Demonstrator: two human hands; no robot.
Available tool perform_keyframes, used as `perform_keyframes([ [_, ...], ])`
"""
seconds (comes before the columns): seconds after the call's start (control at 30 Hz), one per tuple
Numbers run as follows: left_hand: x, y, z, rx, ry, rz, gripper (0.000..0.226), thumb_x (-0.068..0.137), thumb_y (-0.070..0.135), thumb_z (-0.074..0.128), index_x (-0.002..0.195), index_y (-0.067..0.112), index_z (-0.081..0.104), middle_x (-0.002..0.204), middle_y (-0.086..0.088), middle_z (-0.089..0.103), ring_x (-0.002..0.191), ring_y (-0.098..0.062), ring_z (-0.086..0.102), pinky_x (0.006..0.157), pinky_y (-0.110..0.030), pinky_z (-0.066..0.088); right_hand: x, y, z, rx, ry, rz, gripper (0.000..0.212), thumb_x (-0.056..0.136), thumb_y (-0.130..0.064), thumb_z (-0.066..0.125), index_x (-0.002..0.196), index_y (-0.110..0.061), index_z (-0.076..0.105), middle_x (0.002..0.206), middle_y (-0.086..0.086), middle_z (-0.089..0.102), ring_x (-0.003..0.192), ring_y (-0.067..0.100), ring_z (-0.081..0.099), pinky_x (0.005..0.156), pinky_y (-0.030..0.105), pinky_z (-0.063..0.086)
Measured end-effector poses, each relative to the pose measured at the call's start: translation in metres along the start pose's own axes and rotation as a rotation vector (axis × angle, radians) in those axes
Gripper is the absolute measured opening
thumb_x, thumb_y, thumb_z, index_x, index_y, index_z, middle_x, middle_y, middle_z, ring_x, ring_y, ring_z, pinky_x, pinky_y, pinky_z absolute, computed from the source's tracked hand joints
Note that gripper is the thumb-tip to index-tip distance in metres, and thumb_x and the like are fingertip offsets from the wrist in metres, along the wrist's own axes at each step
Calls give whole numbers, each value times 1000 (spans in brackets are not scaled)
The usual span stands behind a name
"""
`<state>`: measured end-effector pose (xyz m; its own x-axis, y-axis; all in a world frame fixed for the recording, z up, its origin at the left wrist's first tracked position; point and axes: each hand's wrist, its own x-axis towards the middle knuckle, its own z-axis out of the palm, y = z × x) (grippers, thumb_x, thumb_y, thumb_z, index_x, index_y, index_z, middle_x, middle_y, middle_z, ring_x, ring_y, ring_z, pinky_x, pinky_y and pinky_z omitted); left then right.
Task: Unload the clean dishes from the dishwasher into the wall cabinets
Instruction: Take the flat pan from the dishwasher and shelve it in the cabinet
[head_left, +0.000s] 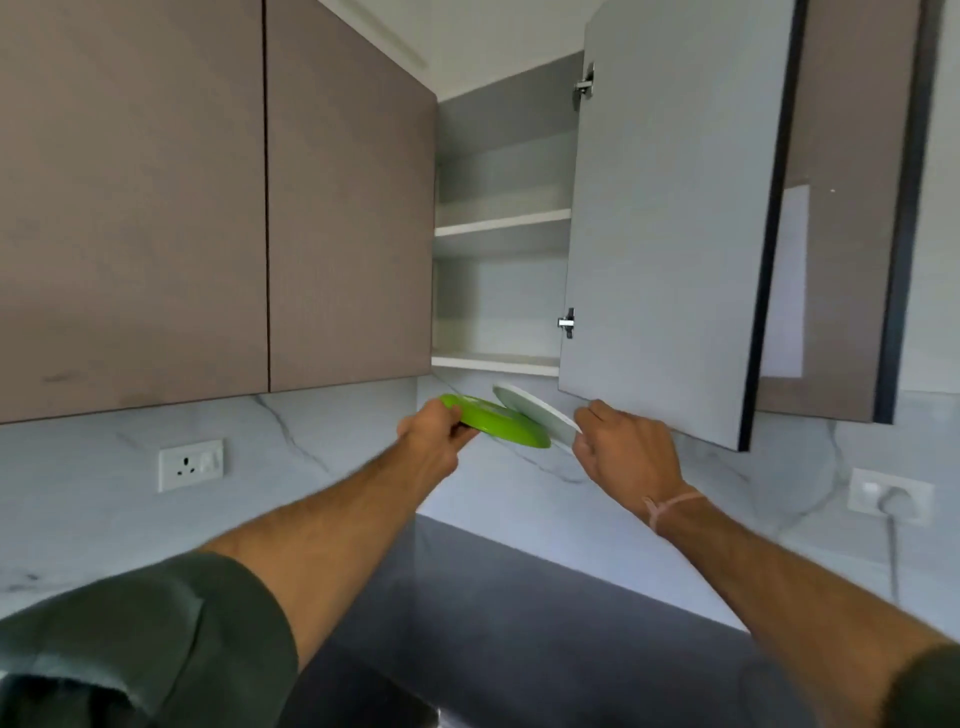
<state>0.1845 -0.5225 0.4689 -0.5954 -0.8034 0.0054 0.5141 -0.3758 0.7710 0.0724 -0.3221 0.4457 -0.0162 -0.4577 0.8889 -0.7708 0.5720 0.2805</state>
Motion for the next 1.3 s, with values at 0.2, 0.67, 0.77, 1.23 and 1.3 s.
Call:
perform_keyframes([
  [0.2,91,56,30,40,-12,157,18,96,-10,43,100,-1,57,90,-16,62,71,-24,62,71,-36,56,97,13,71,38,81,-38,7,77,-21,57,74,-15,58,68,3,56,43,29,56,40,24,32],
  [0.67,293,67,101,34,-82,170,26,100,-10,32,82,2,47,83,-12,54,72,-22,55,102,-46,46,239,39,227,-163,-79,-91,19,95,-21,45,108,-13,57,105,9,62,80,38,64,60,34,34],
  [0.77,338,49,116,20,-126,112,29,99,-12,30,78,1,45,79,-11,51,75,-23,55,106,-46,42,254,43,269,-250,-152,-120,19,95,-20,46,110,-14,57,105,7,62,80,34,65,59,34,35],
  [1.23,506,-5,152,164,-156,-172,14,92,-15,43,84,-5,49,82,-15,53,76,-30,59,88,-47,56,260,81,407,-521,-490,-102,24,96,-11,41,113,-12,59,112,8,62,98,34,64,66,33,33],
  [1.3,515,-8,155,198,-184,-194,12,95,-11,40,96,-4,50,87,-14,53,85,-31,59,89,-45,56,261,84,411,-550,-512,-82,24,97,-12,42,112,-13,61,113,8,63,101,33,64,68,33,33],
])
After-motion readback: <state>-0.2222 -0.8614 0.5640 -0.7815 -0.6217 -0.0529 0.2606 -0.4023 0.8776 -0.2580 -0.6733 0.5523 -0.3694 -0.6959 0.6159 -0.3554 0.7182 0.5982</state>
